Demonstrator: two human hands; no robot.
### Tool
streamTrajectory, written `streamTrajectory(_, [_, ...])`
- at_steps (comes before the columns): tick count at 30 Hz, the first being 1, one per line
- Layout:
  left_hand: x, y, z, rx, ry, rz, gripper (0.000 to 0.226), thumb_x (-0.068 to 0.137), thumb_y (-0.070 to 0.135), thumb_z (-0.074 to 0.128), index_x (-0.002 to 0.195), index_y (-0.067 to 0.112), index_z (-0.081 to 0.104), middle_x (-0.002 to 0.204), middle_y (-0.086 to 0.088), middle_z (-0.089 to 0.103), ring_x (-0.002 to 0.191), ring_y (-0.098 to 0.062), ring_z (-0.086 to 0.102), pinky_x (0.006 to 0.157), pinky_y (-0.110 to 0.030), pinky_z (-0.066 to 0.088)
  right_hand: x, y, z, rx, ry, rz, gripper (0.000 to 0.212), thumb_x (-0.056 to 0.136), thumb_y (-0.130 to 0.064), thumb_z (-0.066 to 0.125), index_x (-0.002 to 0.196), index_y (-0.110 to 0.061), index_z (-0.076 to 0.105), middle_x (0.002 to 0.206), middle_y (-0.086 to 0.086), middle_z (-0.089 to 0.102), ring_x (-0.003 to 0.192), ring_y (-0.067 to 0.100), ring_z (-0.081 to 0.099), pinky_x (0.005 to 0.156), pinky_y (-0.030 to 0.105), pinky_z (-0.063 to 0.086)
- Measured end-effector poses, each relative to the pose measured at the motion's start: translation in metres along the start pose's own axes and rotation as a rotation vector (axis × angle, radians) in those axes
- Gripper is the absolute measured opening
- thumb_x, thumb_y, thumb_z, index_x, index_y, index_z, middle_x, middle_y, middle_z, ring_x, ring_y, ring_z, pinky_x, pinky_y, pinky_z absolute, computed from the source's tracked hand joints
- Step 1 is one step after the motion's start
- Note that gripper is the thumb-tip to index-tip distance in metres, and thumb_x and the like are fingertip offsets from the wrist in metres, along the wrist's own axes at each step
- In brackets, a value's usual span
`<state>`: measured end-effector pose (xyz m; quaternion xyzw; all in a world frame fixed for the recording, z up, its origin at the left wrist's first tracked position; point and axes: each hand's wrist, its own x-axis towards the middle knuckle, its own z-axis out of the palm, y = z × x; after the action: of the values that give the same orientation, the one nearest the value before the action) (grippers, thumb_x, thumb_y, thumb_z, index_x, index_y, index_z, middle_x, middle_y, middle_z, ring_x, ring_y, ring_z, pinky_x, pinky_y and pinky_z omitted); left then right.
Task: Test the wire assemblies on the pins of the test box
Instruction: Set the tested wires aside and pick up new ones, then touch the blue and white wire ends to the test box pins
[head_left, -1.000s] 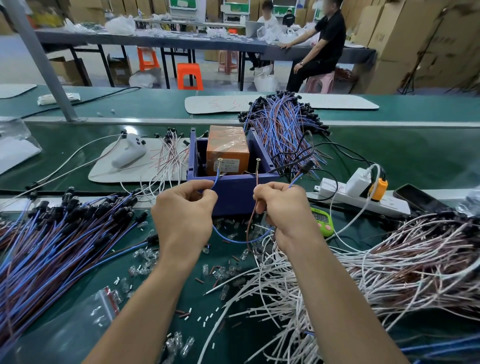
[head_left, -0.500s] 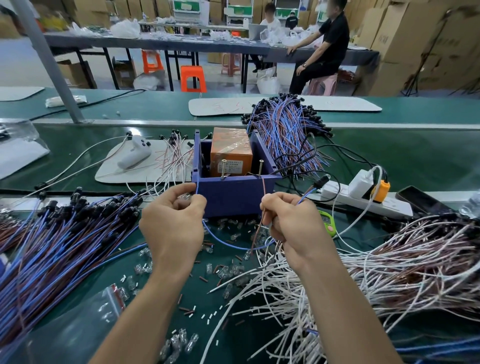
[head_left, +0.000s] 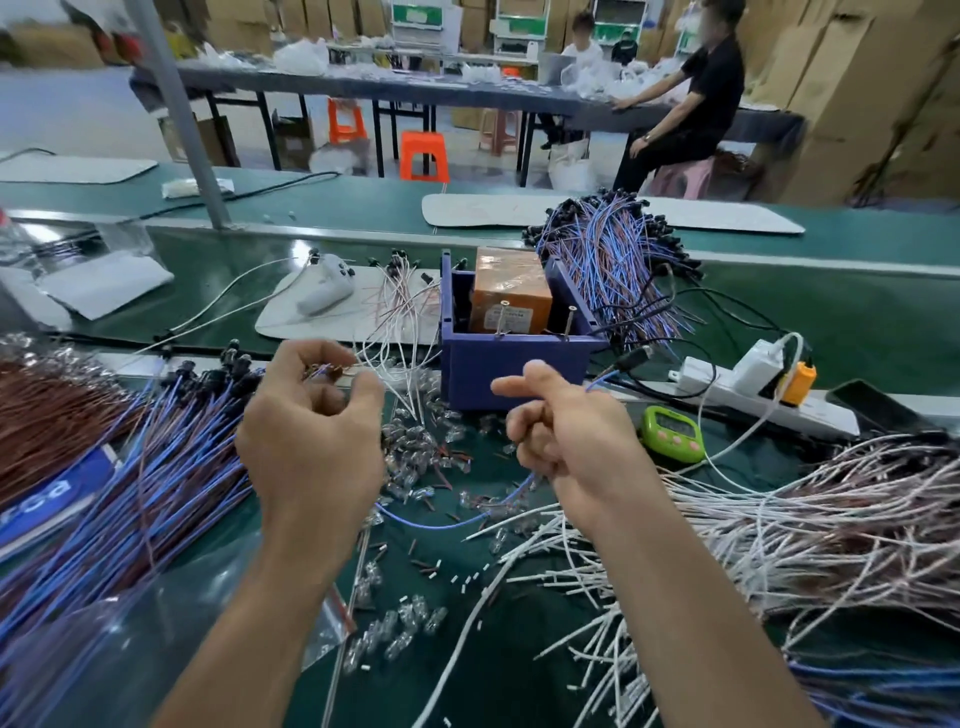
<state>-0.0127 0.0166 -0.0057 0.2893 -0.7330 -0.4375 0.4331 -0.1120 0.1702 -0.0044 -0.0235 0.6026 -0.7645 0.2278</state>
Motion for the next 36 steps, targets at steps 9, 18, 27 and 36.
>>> streamTrajectory(9, [-0.033, 0.012, 0.002, -0.091, -0.762, 0.060, 0.048, 0.076, 0.019, 0.082, 0.105, 0.054, 0.067, 0.088, 0.025, 0.075, 0.081, 0.003, 0.070, 0.078, -0.014, 0.053, -0.013, -0.018, 0.017, 0.415, -0.080, -0.043, 0.057, 0.111, -0.034, 0.037, 0.073, -0.002, 0.065, 0.048, 0.006, 0.049, 0.036, 0.013, 0.026, 0.042, 0.025, 0.026])
streamTrajectory(18, [-0.020, -0.013, -0.005, -0.237, -0.760, -0.166, 0.018, 0.075, 0.017, 0.084, 0.084, 0.033, 0.083, 0.079, -0.001, 0.079, 0.072, -0.012, 0.071, 0.073, -0.034, 0.058, -0.016, -0.017, 0.010, 0.644, -0.042, 0.004, 0.072, 0.112, -0.035, 0.030, 0.060, -0.003, 0.070, 0.052, 0.009, 0.050, 0.036, 0.014, 0.022, 0.043, 0.025, 0.027])
streamTrajectory(27, [-0.012, -0.012, -0.019, -0.028, -0.640, -0.005, 0.023, 0.086, 0.023, 0.081, 0.079, 0.045, 0.079, 0.066, 0.009, 0.075, 0.059, -0.004, 0.067, 0.059, -0.017, 0.053, -0.017, -0.030, 0.002, 0.649, -0.012, 0.033, 0.040, 0.109, -0.023, 0.039, 0.088, -0.002, 0.065, 0.053, 0.006, 0.048, 0.040, 0.013, 0.024, 0.051, 0.026, 0.028])
streamTrajectory(36, [-0.008, -0.002, -0.024, -0.319, -0.446, -0.174, 0.017, 0.095, 0.010, 0.070, 0.080, 0.013, 0.077, 0.049, 0.005, 0.055, 0.040, -0.005, 0.041, 0.040, -0.014, 0.032, -0.013, -0.049, 0.053, 0.201, -0.316, 0.044, 0.046, 0.096, 0.017, 0.035, 0.134, -0.006, 0.049, 0.086, 0.021, 0.073, 0.065, 0.023, 0.067, 0.065, 0.033, 0.060])
